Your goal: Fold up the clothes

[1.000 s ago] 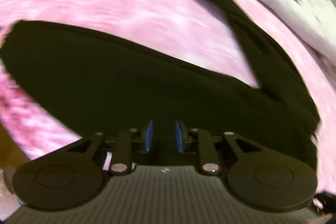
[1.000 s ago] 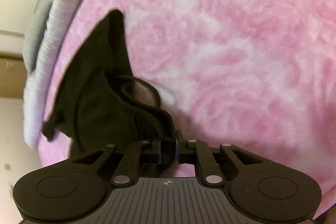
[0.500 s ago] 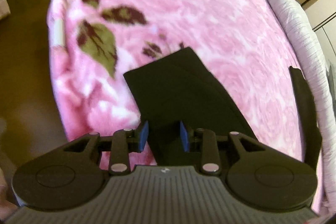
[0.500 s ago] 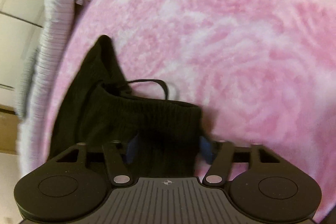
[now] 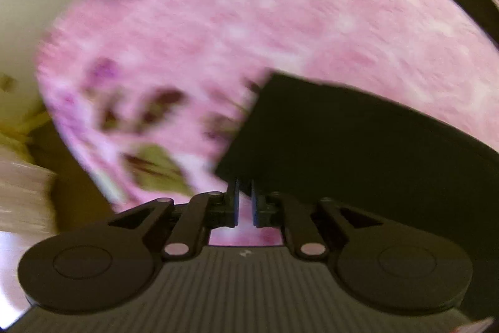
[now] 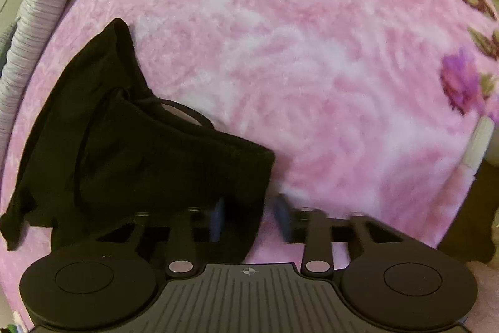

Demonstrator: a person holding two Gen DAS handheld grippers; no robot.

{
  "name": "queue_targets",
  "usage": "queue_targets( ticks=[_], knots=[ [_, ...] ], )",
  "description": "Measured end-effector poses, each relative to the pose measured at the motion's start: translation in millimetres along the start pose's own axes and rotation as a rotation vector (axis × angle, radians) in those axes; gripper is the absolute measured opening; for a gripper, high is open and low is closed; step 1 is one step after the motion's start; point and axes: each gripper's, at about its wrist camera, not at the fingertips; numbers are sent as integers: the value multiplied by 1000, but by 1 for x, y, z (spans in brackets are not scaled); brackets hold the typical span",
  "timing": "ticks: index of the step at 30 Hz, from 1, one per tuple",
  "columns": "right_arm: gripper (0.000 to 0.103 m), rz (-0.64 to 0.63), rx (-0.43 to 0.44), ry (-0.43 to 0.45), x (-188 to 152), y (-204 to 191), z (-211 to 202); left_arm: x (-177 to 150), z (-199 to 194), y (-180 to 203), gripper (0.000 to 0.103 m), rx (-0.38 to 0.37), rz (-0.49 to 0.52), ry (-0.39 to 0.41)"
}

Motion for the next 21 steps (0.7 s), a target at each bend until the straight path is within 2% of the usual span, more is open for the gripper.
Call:
queue_targets(
  ticks=[1, 2, 3, 5, 7, 11, 14, 17, 19, 21],
  knots=[
    [57, -25, -34, 50, 1, -5, -10, 2, -13, -6, 8, 26, -44, 46],
    [57, -50, -68, 100, 2, -9, -21, 4, -25, -11, 17, 21, -80, 90],
    [57, -73, -97, 151, 3, -14, -31, 8, -35, -11, 24, -23, -106, 119],
    [57, -105, -102, 264, 0, -28, -53, 20, -45, 1, 25, -157, -118, 132],
    [57, -121, 0, 257, -6, -47, -57, 33, -45, 27, 25, -259, -84, 136],
    [57, -197, 174, 113, -30, -111, -19, 68, -30, 92, 25, -465, -18, 150],
    [57, -390, 193, 90, -70, -181, 23, 96, -6, 140, 25, -603, 19, 121],
    [57, -557, 201, 63, -113, -248, 56, 131, 18, 169, 25, -700, -5, 98],
    [57, -615, 218, 55, -137, -282, 71, 157, 37, 184, 25, -760, -41, 87],
    [57, -637, 244, 44, -155, -306, 83, 183, 56, 189, 26, -781, -96, 96]
  ],
)
Point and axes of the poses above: each gripper's, at about its wrist camera, not at the fingertips, and z roughly the way its jaws point, y to its right, x to its top, and after that the axes turned 15 degrees about z, right-handed
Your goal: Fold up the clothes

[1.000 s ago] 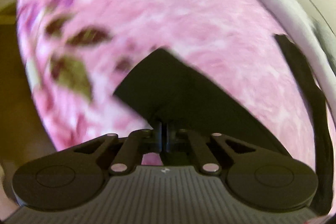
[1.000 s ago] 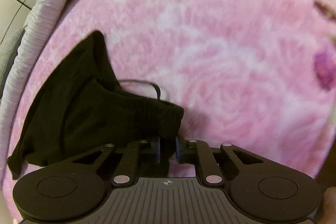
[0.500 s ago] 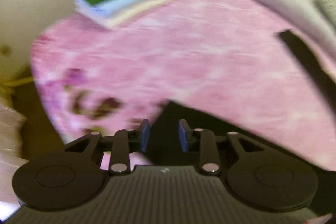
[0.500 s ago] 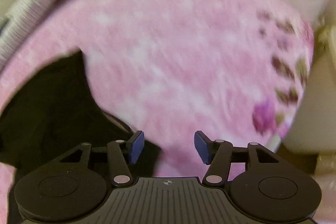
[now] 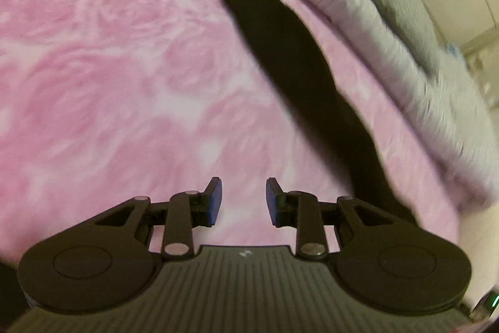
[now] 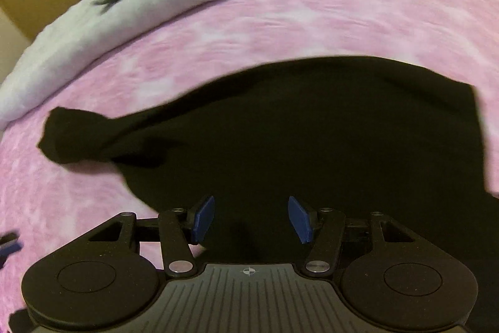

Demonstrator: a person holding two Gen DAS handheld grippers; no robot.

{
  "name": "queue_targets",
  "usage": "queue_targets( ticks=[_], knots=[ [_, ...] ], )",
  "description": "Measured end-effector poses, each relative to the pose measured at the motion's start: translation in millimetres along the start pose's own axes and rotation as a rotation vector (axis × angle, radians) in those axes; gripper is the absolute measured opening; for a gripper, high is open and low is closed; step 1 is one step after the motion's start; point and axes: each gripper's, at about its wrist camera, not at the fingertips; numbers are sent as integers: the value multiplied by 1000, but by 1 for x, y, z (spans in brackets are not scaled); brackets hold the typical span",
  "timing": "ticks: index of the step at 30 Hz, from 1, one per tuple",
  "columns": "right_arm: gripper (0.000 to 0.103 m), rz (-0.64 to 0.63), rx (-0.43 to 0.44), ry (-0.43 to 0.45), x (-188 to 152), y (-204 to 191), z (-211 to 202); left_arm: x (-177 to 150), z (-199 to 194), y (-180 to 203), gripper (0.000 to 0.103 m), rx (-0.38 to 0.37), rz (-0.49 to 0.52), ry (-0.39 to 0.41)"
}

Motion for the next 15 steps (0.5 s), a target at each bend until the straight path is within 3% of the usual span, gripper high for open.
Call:
queue_targets(
  ticks=[4, 8, 15],
  knots=[
    [57, 49, 12, 11, 0, -19, 19, 46, 35, -15, 26, -3, -51, 55],
    [57, 161, -5, 39, 10, -5, 26, 89, 64, -30, 27, 13, -61, 97],
    [57, 225, -65, 103, 37, 8, 32, 128, 113, -46, 30, 4, -180, 112]
  ],
)
Point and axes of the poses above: each gripper's, at about its wrist camera, not at the fingertips, and z roughly the way its jaws point, y to its right, x to its top, and after that the axes turned 15 degrees about z, right-handed
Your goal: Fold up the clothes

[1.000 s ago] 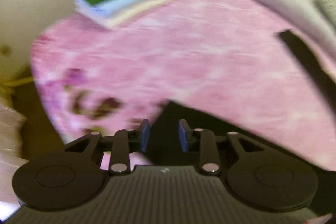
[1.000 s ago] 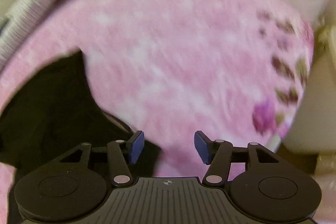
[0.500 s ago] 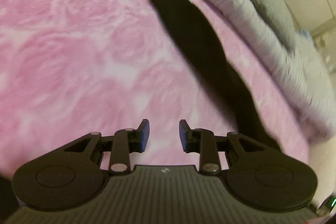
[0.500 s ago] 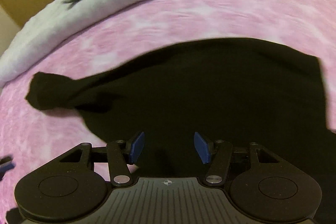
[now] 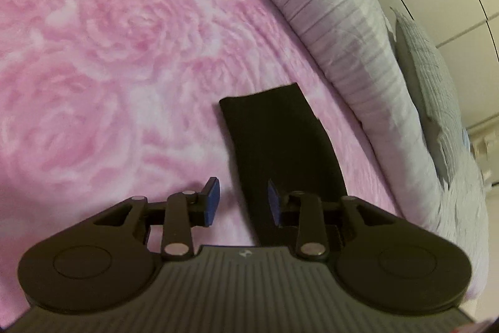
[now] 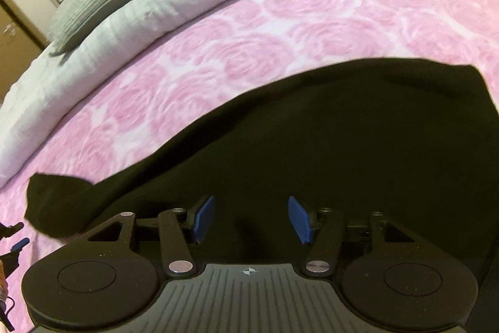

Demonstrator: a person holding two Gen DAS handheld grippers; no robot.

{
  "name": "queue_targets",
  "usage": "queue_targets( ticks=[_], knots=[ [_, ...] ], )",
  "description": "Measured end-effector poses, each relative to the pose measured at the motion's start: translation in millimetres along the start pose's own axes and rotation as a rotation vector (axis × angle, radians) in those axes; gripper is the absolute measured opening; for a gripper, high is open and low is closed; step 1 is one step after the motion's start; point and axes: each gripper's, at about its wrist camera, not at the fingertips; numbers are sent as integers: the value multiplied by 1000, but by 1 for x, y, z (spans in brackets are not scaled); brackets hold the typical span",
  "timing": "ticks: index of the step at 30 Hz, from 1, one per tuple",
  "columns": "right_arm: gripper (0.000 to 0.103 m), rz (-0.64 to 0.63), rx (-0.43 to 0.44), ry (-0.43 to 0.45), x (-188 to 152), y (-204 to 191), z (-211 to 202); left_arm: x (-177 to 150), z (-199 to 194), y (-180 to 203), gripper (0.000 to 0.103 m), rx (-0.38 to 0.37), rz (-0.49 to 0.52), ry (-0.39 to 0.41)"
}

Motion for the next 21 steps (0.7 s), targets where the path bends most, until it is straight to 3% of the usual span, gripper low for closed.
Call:
queue_targets(
  ticks=[4, 5, 7, 10, 13, 16, 18, 21],
  knots=[
    [57, 16, -7, -6, 8, 1, 6, 4, 17, 3, 27, -12, -7, 32],
    [57, 18, -8, -9, 9, 1, 8, 6, 17, 5, 0, -27, 14, 45],
    [57, 9, -11, -11, 10, 0, 10, 12, -1, 13, 1, -61, 67, 117],
    [57, -13, -13, -7, 12, -2, 9, 24, -69, 33, 1, -150, 115, 248],
    [57, -23, -14, 6, 14, -2, 6, 49, -130, 56, 2, -191, 126, 359],
    [57, -5, -5, 13, 17, -2, 5, 84, -131, 89, 8, -137, 242, 363],
    [57, 6, 7, 10, 17, -4, 4, 102, -102, 97, 19, -62, 288, 337],
    [57, 4, 35, -8, 14, -9, -1, 108, -50, 76, 20, 91, 302, 210]
  ],
)
Point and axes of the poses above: each gripper's, at about its wrist camera, not at the fingertips, and z roughly the way its jaws point, y to its right, x to its top, and after that the axes turned 15 degrees about z, right-handed
